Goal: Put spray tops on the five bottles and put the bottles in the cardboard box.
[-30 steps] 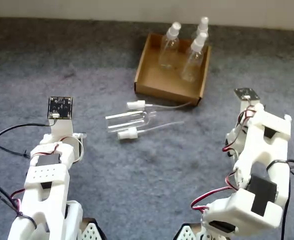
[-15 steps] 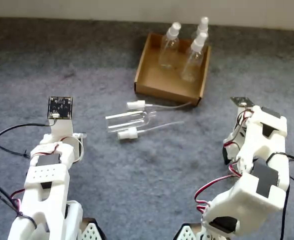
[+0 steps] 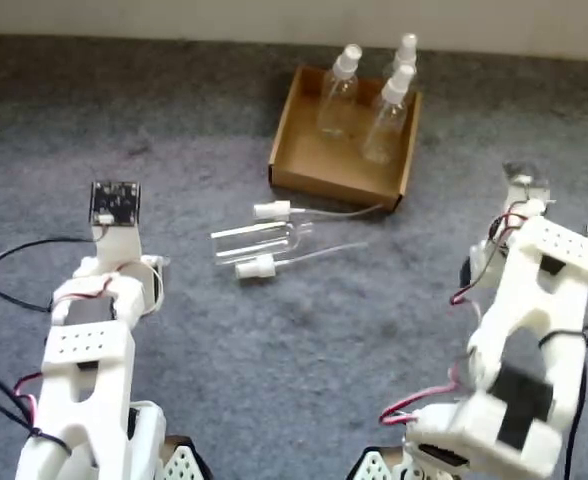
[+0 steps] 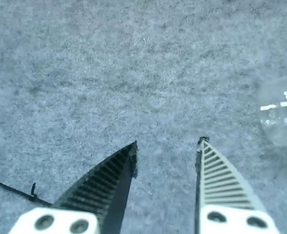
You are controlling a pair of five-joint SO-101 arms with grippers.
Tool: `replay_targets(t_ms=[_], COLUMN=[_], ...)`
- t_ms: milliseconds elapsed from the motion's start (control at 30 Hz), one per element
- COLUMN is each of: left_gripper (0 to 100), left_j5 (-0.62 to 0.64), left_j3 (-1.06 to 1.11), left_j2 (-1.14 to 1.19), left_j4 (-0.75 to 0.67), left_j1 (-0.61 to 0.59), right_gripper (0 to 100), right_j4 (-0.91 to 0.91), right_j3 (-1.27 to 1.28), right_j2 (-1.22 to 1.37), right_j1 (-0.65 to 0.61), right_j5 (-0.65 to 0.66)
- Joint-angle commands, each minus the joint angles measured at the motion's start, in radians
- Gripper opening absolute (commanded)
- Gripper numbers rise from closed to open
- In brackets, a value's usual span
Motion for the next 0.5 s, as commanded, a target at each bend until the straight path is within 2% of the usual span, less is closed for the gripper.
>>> replay_targets(t_ms=[0,133,233,333,467], left_gripper=[19,19,19,19,19], left_j5=[-0.006,-0.021,-0.18,-0.353,-0.588], left_j3=[-0.331,-0.611,-0.725,-0.759,-0.757], left_j2=[0.018,0.202,0.328,0.427,0.519], left_j4=[0.313,0.54,0.631,0.649,0.647], left_j1=[0.108,0.249,0.392,0.512,0.527], right_gripper=[0.3,0.3,0.3,0.3,0.3], right_j4=[-0.088,-0.234,-0.245,-0.28,-0.337], right_j3=[0.16,0.499,0.713,0.812,0.843], right_j2=[-0.325,-0.595,-0.679,-0.684,-0.684], right_j1=[-0.137,-0.245,-0.263,-0.259,-0.259], right_j5=[-0.071,-0.081,-0.068,-0.069,-0.077])
